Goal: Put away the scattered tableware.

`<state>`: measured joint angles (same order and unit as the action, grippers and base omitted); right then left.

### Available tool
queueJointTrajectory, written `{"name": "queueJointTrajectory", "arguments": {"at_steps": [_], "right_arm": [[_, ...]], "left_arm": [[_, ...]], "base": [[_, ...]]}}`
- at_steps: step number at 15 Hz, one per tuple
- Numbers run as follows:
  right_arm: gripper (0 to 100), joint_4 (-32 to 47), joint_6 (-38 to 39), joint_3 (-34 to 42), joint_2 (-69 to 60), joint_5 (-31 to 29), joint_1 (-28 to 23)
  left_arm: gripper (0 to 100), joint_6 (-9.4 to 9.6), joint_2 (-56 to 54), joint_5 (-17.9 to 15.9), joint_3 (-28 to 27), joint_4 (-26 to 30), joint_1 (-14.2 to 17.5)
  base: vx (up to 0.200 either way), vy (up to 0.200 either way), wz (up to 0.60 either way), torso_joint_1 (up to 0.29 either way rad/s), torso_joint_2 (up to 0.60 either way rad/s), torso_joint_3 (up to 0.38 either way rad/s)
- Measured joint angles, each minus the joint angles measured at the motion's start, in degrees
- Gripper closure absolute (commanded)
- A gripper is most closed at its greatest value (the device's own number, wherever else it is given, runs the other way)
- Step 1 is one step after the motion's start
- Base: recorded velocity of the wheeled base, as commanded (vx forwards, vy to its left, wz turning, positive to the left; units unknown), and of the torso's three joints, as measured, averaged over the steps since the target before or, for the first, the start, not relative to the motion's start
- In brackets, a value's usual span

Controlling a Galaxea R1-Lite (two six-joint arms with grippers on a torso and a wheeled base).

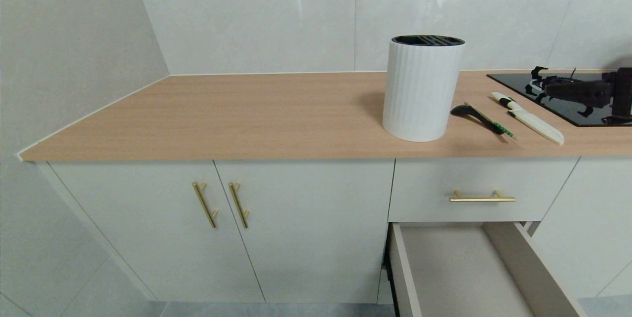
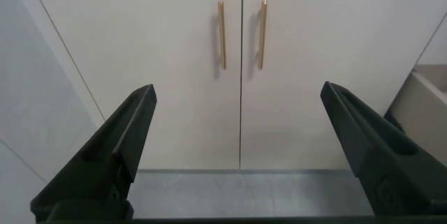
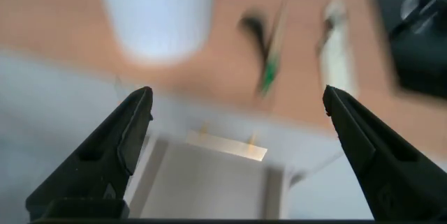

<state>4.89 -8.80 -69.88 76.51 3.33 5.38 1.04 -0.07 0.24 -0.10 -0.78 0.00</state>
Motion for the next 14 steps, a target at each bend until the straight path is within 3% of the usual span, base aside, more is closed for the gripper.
{"name": "queueJointTrajectory", "arguments": {"at_steps": [4,10,14], "right_arm": [[0,3.7,1.4,-10.0,11.1,-1.7,-1.3],[0,23.6,7.9,-30.6,27.8,-3.8,-3.3],[0,32.8,8.2,-37.3,33.2,-4.1,-3.8]], "left_arm": [[0,-0.02,0.0,0.0,0.0,0.0,0.0],[0,-0.94,0.0,0.1,0.0,-0.1,0.0],[0,-0.94,0.0,0.1,0.0,-0.1,0.0]], "base": [[0.000,0.000,0.00,0.018,-0.04,-0.029],[0.000,0.000,0.00,0.000,0.00,0.000],[0.000,0.000,0.00,0.000,0.00,0.000]]}}
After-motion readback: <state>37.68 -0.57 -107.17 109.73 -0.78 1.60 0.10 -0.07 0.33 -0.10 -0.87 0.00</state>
